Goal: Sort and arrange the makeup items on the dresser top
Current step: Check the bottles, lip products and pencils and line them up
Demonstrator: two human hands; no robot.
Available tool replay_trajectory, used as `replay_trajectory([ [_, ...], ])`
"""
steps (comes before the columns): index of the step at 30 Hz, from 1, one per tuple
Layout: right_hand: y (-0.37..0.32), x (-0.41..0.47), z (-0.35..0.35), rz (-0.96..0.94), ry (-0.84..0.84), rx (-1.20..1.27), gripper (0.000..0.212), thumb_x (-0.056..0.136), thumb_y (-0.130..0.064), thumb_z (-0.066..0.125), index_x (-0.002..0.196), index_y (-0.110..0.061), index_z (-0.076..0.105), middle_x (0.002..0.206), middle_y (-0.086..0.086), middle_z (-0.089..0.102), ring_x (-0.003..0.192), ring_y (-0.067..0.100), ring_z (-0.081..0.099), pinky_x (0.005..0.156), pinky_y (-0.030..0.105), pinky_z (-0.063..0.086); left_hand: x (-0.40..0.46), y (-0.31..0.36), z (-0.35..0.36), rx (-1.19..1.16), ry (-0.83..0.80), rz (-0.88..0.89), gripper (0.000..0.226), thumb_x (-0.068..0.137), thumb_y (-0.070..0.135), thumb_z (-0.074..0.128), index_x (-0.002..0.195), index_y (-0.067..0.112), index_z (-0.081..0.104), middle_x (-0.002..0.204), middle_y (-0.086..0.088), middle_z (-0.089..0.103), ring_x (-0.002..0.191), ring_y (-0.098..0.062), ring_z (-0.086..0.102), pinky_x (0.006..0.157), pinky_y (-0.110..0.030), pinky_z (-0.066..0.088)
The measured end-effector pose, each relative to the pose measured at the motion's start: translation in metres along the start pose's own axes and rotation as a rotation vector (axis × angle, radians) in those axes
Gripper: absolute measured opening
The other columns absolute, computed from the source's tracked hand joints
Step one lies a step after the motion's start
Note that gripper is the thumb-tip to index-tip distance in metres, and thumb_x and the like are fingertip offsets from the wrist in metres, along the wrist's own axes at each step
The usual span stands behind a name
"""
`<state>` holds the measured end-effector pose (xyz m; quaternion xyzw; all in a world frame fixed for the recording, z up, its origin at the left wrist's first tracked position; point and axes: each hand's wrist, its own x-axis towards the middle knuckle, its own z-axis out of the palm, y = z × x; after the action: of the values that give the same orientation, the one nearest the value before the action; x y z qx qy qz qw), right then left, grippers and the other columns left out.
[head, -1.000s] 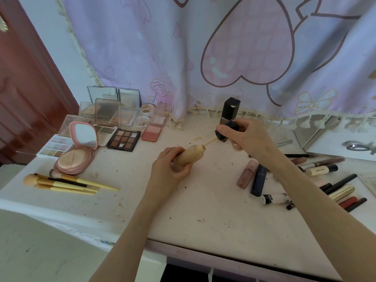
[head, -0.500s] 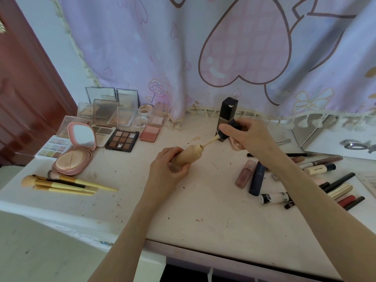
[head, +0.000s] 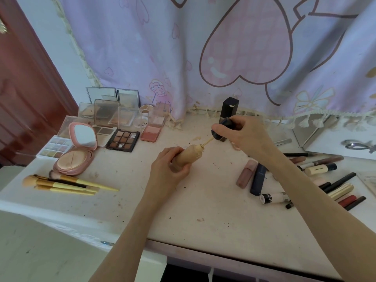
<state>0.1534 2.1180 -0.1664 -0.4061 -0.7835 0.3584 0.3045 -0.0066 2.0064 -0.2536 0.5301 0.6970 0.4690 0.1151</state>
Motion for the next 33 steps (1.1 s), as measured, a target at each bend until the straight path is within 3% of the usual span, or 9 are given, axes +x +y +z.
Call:
replay_trajectory([
  [3,0.003,0.000,-0.007,0.024,0.014,0.032,0.030,0.081,-0.041,0.066,0.081,-0.012,0.068,0.047,-0.016,0.052,0.043,-0.001,0.044,0.053,0.015,0.035,0.000,-0.001,0.001,-0.002,0.007,-0.004,0.028,0.074,0.011,0.071,0.100,0.016,0.062,0.094,0.012,0.056,0.085,0.000,0.052,0.073,-0.002,0.035],
  [9,0.003,0.000,-0.010,0.048,0.028,0.080,0.025,0.083,-0.036,0.066,0.078,-0.011,0.066,0.048,-0.014,0.050,0.041,0.000,0.041,0.045,0.011,0.033,0.000,-0.001,0.001,0.003,-0.005,-0.005,0.028,0.074,0.012,0.070,0.100,0.017,0.062,0.095,0.011,0.057,0.086,0.000,0.052,0.074,-0.002,0.034],
  [12,0.004,-0.001,-0.005,0.038,0.009,0.045,0.025,0.081,-0.041,0.065,0.072,-0.018,0.063,0.046,-0.014,0.050,0.044,0.001,0.042,0.055,0.020,0.035,-0.001,-0.001,0.001,-0.001,-0.002,-0.007,0.028,0.074,0.011,0.070,0.100,0.017,0.062,0.095,0.012,0.057,0.086,-0.002,0.052,0.074,-0.003,0.035],
  [15,0.004,-0.003,0.000,0.027,-0.002,0.048,0.049,0.071,-0.054,0.062,0.081,-0.007,0.066,0.059,0.002,0.049,0.055,0.013,0.042,0.064,0.036,0.037,0.000,-0.001,0.001,-0.003,0.003,-0.010,0.028,0.074,0.012,0.071,0.100,0.018,0.061,0.094,0.015,0.055,0.087,0.001,0.052,0.073,-0.002,0.035],
  [17,0.002,-0.005,0.000,0.014,-0.007,0.051,0.057,0.068,-0.056,0.060,0.084,-0.002,0.066,0.062,0.007,0.050,0.057,0.017,0.042,0.064,0.036,0.037,0.000,0.000,0.001,-0.003,0.004,-0.010,0.028,0.074,0.012,0.071,0.099,0.020,0.061,0.092,0.019,0.054,0.086,0.002,0.052,0.072,-0.001,0.034],
  [19,0.001,-0.006,-0.002,0.005,-0.012,0.050,0.041,0.073,-0.050,0.063,0.078,-0.009,0.066,0.058,0.001,0.050,0.054,0.013,0.041,0.061,0.033,0.037,0.000,0.000,0.001,-0.004,0.002,-0.010,0.028,0.074,0.011,0.071,0.099,0.020,0.060,0.092,0.020,0.053,0.085,0.002,0.052,0.072,-0.001,0.034],
  [23,0.002,-0.005,-0.012,0.016,0.004,0.063,0.019,0.083,-0.036,0.065,0.072,-0.020,0.062,0.044,-0.017,0.051,0.041,0.000,0.044,0.047,0.011,0.034,0.000,0.001,0.001,0.003,0.008,0.002,0.027,0.074,0.011,0.071,0.097,0.019,0.060,0.091,0.020,0.053,0.085,0.001,0.052,0.072,-0.001,0.034],
  [29,0.003,-0.002,-0.013,0.020,0.040,0.088,0.024,0.082,-0.036,0.066,0.077,-0.012,0.066,0.054,-0.006,0.051,0.047,0.007,0.041,0.045,0.019,0.037,-0.001,0.001,0.000,-0.009,0.002,0.005,0.027,0.074,0.010,0.071,0.097,0.020,0.060,0.092,0.017,0.055,0.086,-0.001,0.052,0.072,-0.002,0.035],
  [33,0.003,-0.001,-0.010,0.022,0.019,0.057,0.024,0.083,-0.035,0.065,0.078,-0.012,0.066,0.043,-0.018,0.051,0.040,-0.002,0.044,0.044,0.008,0.031,-0.001,0.001,0.001,-0.022,0.006,-0.003,0.028,0.073,0.008,0.071,0.098,0.018,0.062,0.092,0.019,0.055,0.086,-0.003,0.053,0.075,-0.005,0.037],
])
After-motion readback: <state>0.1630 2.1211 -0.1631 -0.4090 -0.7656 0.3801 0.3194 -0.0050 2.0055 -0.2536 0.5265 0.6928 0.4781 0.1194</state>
